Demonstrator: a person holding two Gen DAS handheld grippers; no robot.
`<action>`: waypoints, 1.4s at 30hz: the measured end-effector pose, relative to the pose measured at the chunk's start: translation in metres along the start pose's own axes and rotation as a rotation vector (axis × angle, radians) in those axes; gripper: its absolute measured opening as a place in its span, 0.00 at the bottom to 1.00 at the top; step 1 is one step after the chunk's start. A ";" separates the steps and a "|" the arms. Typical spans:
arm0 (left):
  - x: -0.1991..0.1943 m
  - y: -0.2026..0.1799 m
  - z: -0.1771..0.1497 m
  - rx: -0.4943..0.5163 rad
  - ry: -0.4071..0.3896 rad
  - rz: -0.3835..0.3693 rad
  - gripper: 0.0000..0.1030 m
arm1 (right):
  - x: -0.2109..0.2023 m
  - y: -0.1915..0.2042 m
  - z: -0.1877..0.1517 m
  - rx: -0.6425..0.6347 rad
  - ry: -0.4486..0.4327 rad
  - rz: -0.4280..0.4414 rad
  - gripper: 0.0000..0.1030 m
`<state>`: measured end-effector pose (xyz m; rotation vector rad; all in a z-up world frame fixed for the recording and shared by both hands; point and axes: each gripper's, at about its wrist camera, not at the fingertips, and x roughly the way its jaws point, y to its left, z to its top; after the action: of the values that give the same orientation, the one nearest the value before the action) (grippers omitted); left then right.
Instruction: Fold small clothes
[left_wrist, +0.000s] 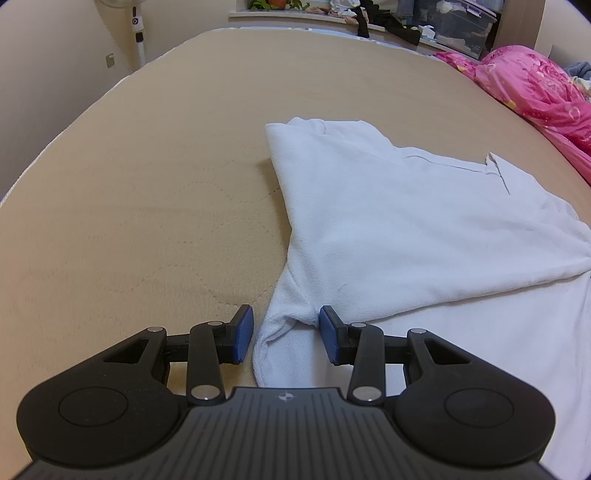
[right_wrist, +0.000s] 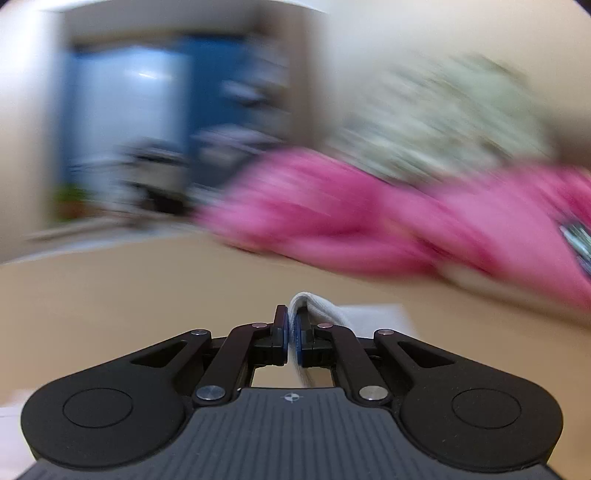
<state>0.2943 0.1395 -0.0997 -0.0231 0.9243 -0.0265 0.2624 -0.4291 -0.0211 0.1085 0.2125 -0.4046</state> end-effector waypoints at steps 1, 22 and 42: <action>0.000 0.000 0.000 -0.002 0.001 0.002 0.43 | -0.018 0.041 0.005 -0.037 -0.029 0.123 0.03; -0.017 0.020 0.013 -0.297 -0.064 -0.414 0.19 | -0.138 0.121 -0.040 -0.356 0.500 0.733 0.30; -0.023 0.049 0.013 -0.312 -0.102 -0.164 0.08 | -0.110 0.064 -0.091 -0.270 0.672 0.451 0.34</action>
<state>0.2913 0.1891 -0.0747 -0.3868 0.8153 -0.0330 0.1725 -0.3154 -0.0803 0.0207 0.8841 0.1268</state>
